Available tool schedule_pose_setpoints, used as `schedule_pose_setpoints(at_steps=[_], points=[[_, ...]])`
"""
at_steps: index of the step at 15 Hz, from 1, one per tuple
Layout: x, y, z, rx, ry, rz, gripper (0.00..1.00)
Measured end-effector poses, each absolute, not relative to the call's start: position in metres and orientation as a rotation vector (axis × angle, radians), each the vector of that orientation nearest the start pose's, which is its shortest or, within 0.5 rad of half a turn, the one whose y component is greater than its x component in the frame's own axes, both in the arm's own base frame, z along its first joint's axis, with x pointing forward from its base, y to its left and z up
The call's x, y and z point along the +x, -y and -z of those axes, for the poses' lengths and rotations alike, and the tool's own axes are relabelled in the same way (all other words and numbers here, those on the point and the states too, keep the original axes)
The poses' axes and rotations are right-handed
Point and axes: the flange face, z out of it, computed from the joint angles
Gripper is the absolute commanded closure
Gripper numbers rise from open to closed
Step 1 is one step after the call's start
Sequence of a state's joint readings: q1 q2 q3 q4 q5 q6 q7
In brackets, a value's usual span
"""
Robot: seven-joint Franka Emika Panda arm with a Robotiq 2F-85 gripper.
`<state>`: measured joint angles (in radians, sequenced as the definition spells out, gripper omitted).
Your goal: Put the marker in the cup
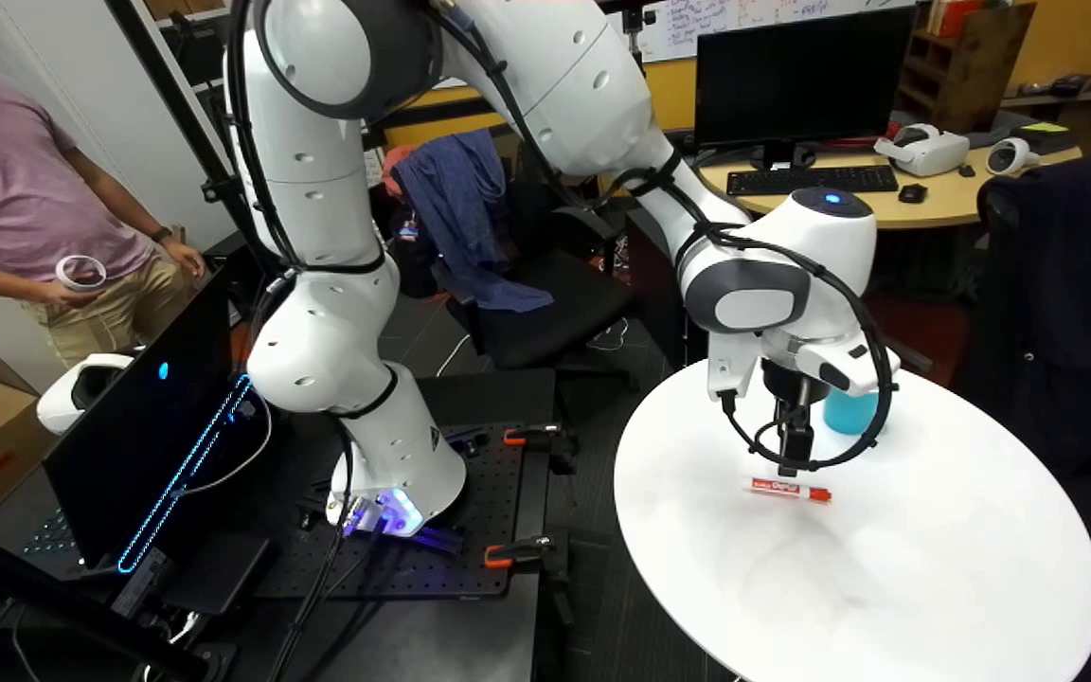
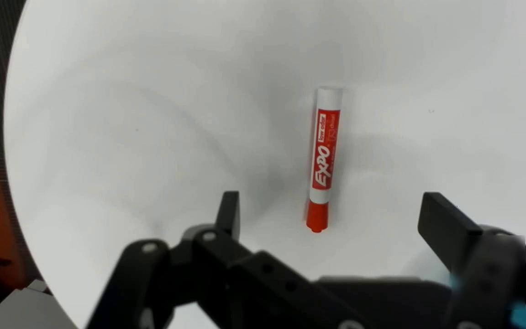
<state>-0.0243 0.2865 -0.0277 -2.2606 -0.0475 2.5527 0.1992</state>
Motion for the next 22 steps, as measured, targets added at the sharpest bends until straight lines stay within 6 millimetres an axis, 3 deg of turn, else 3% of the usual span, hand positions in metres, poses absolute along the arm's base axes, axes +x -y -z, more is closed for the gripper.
schedule_pose_setpoints(at_steps=[22], points=[[0.581, 0.036, -0.164, -3.165, -0.326, -0.077, 0.00]])
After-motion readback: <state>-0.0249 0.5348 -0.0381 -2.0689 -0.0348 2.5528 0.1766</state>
